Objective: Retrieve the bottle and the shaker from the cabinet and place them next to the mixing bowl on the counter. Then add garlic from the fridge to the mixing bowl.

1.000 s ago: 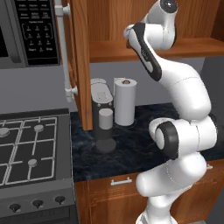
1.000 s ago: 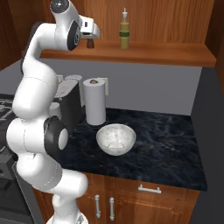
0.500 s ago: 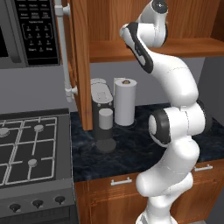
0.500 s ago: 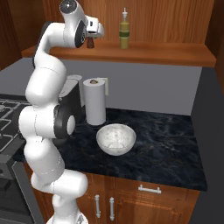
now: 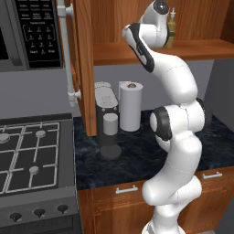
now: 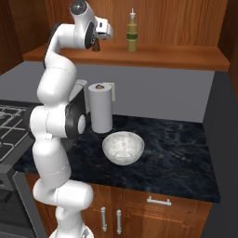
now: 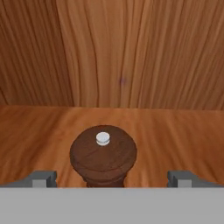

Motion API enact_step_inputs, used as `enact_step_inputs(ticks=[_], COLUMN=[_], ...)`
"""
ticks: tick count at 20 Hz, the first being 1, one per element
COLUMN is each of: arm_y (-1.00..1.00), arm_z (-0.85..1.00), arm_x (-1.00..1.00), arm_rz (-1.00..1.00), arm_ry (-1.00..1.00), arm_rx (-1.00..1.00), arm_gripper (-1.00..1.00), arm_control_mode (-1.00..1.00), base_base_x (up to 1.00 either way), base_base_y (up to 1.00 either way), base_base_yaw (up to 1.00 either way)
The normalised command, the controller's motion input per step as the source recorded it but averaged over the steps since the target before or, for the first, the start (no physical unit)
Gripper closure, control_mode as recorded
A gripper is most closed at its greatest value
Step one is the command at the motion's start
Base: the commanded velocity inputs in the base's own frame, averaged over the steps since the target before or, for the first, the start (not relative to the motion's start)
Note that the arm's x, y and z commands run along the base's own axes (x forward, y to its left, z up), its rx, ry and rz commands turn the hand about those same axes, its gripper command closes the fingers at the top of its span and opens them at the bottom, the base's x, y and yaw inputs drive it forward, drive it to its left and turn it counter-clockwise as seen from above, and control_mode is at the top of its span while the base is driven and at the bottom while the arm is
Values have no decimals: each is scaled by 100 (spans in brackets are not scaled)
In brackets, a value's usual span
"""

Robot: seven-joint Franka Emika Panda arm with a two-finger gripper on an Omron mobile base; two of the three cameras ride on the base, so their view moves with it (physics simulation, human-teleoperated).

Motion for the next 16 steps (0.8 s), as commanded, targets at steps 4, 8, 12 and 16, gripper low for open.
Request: enact_step_inputs(ticks=[4,8,12,16], arm_y=[0,0,0,4], arm_z=[-8,0,-1,-1], arm_x=[27,12,11,8], arm_rz=[0,0,0,0], arm_ry=[0,0,0,0], arm_rx=[0,0,0,0], arm_gripper=[-100,-100,-100,100], arm_control_mode=[-100,-100,-100,-100], base_base_x=[0,0,0,0], base_base_y=[0,0,0,0], base_base_yaw=[0,0,0,0])
